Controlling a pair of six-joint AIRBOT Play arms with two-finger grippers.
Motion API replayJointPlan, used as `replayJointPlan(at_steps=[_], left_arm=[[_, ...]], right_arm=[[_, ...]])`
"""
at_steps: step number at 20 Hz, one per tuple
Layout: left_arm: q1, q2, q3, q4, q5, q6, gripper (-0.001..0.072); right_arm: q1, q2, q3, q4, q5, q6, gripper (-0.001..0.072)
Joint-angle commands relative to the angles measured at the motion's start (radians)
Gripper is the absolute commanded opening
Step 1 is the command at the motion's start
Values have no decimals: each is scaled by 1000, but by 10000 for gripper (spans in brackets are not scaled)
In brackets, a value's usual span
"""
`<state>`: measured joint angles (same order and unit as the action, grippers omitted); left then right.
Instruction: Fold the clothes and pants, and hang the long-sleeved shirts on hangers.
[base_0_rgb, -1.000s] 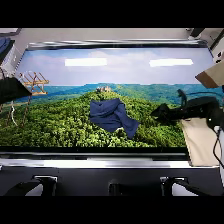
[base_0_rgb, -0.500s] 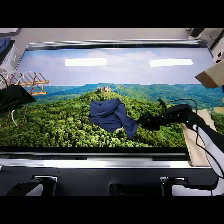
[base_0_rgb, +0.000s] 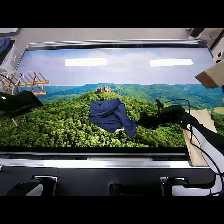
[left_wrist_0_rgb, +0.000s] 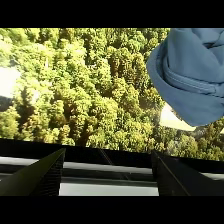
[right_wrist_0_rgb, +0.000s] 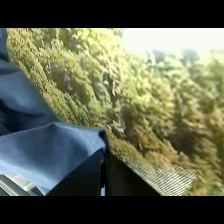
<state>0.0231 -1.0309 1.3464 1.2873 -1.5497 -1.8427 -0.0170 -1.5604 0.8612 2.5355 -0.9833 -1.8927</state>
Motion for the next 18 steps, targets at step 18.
replayJointPlan(at_steps=[18], left_arm=[[-138, -486, -509, -919, 780, 616, 603]], right_arm=[[2, 148, 0, -32, -153, 76, 27]])
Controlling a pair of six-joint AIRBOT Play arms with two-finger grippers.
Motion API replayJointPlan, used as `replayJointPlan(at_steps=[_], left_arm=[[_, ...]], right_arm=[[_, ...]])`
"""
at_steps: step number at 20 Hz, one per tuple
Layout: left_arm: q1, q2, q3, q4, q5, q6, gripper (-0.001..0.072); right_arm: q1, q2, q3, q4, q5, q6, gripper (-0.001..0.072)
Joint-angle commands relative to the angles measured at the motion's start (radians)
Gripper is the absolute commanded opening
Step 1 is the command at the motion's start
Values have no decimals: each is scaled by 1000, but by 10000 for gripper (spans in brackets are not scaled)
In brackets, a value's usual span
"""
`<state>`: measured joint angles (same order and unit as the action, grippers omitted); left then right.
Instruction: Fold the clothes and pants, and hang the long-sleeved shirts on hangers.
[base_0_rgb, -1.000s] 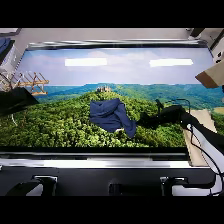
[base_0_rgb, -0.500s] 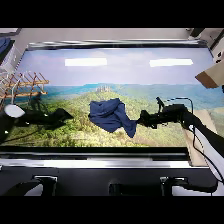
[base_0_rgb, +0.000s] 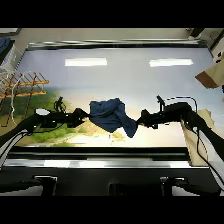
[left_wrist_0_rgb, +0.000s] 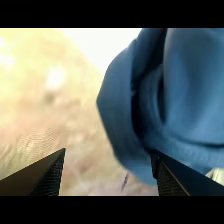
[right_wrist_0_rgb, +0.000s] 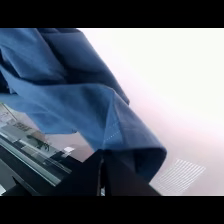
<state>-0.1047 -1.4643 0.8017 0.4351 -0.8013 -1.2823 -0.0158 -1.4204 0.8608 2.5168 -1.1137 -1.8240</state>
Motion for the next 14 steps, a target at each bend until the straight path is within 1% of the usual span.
replayJointPlan(at_steps=[1, 5, 6, 7, 8, 9, 10, 11, 14], left_arm=[[-11, -56, 43, -66, 44, 56, 603], [-24, -87, 47, -80, 60, 53, 595], [-34, -96, 47, -80, 58, 53, 556], [-48, -103, 47, -80, 58, 53, 375], [-61, -109, 47, -81, 58, 53, 281], [-74, -113, 47, -81, 60, 53, 233], [-82, -113, 47, -81, 62, 53, 154], [-84, -111, 47, -81, 59, 53, 15], [-70, -89, 76, -79, 15, 54, 13]], right_arm=[[1, 8, 0, -16, -23, 7, 27], [1, 8, 0, -16, -22, 14, 27], [1, 8, 0, -16, -23, 15, 27], [1, 8, 0, -15, -26, 16, 27], [1, 8, 0, -15, -30, 18, 27], [1, 8, 0, -15, -34, 18, 27], [1, 8, 0, -15, -39, 18, 27], [1, 11, 0, -15, -41, 18, 27], [0, 58, 2, -16, -24, 13, 26]])
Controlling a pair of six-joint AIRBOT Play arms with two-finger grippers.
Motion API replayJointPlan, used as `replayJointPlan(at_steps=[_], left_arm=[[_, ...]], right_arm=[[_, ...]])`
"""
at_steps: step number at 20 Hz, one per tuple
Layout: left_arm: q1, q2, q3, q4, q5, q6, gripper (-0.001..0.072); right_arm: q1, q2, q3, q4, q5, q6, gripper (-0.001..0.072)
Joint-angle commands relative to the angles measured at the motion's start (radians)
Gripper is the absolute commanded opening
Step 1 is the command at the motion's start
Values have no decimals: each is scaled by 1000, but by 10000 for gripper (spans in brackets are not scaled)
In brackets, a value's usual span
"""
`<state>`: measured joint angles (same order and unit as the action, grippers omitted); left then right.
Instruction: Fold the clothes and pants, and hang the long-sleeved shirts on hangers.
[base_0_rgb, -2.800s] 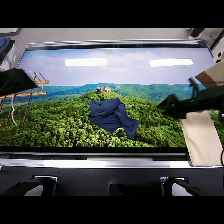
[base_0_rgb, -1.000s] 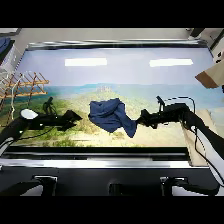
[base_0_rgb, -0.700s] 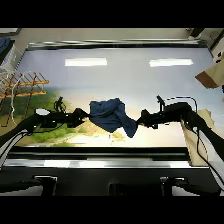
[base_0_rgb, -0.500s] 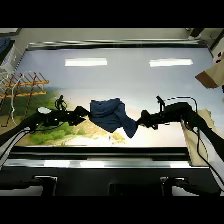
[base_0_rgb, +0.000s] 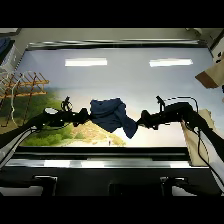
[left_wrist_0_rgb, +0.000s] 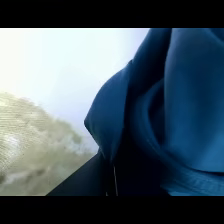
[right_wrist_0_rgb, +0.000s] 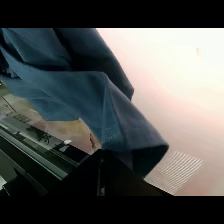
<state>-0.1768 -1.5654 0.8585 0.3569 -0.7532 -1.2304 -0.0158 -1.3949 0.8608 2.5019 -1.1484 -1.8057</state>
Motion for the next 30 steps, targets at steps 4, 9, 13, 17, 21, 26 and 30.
replayJointPlan(at_steps=[4, 9, 13, 17, 21, 26, 30], left_arm=[[75, 150, 142, 67, -100, 0, 11], [176, 397, 478, 193, -174, -46, 11], [208, 573, 821, 546, -208, -206, 11], [208, 742, 982, 821, -206, -364, 12], [208, 837, 983, 870, -220, -455, 12], [206, 696, 980, 848, -475, -454, 14], [206, 408, 980, 848, -624, -402, 15]], right_arm=[[1, 212, 105, -25, 83, -40, 26], [1, 439, 463, -27, 121, -42, 26], [1, 544, 777, -129, 149, 47, 26], [1, 603, 1013, -203, 182, 136, 26], [1, 603, 1111, -204, 199, 213, 26], [1, 436, 1110, -256, 161, 242, 26], [1, 140, 1110, -323, 141, 277, 27]])
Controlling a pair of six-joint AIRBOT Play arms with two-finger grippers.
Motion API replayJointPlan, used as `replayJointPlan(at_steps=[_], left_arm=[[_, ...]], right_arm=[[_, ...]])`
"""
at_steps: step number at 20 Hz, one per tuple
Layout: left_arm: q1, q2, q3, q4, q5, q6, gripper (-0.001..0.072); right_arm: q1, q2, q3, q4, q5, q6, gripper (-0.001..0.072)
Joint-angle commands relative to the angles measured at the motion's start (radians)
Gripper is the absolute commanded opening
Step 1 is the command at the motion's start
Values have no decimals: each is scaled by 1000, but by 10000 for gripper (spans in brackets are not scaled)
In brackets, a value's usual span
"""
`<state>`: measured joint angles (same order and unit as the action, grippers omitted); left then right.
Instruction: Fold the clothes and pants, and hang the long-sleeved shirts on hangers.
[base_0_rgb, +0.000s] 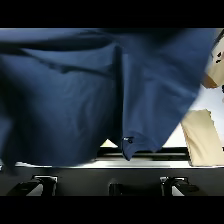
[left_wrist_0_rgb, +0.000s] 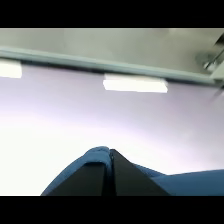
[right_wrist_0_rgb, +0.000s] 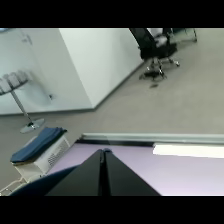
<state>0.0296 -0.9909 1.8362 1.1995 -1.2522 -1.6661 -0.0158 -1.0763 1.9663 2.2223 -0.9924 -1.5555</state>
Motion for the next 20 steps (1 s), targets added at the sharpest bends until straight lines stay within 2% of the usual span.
replayJointPlan(at_steps=[1, 4, 7, 11, 12, 13, 15, 16, 17, 18, 19, 20], left_arm=[[0, -256, 2, 5, -120, 51, 15], [0, -515, 3, 3, -44, 61, 14], [0, -742, 3, -108, 56, 62, 14], [-22, -929, 3, -236, 143, 61, 14], [-29, -953, 3, -236, 146, 61, 15], [-37, -969, 3, -236, 145, 62, 19], [-37, -974, 3, -236, 146, 72, 101], [-30, -966, 6, -236, 143, 73, 233], [-16, -952, 13, -236, 128, 73, 444], [4, -934, 24, -236, 102, 73, 586], [32, -909, 35, -235, 64, 80, 619], [65, -875, 37, -233, 23, 106, 619]], right_arm=[[1, -256, 5, -42, 0, 35, 27], [3, -495, 5, -17, 82, 50, 27], [12, -695, 5, 29, 199, 60, 27], [69, -893, 5, 48, 291, 74, 31], [80, -922, 5, 47, 287, 101, 64], [85, -943, 5, 50, 277, 137, 145], [87, -947, 5, 51, 244, 180, 276], [75, -935, 6, 55, 214, 183, 345], [58, -912, 6, 56, 158, 173, 438], [33, -882, 6, 56, 83, 125, 509], [-2, -847, 6, 53, -17, 56, 529], [-37, -813, 6, 54, -116, -28, 529]])
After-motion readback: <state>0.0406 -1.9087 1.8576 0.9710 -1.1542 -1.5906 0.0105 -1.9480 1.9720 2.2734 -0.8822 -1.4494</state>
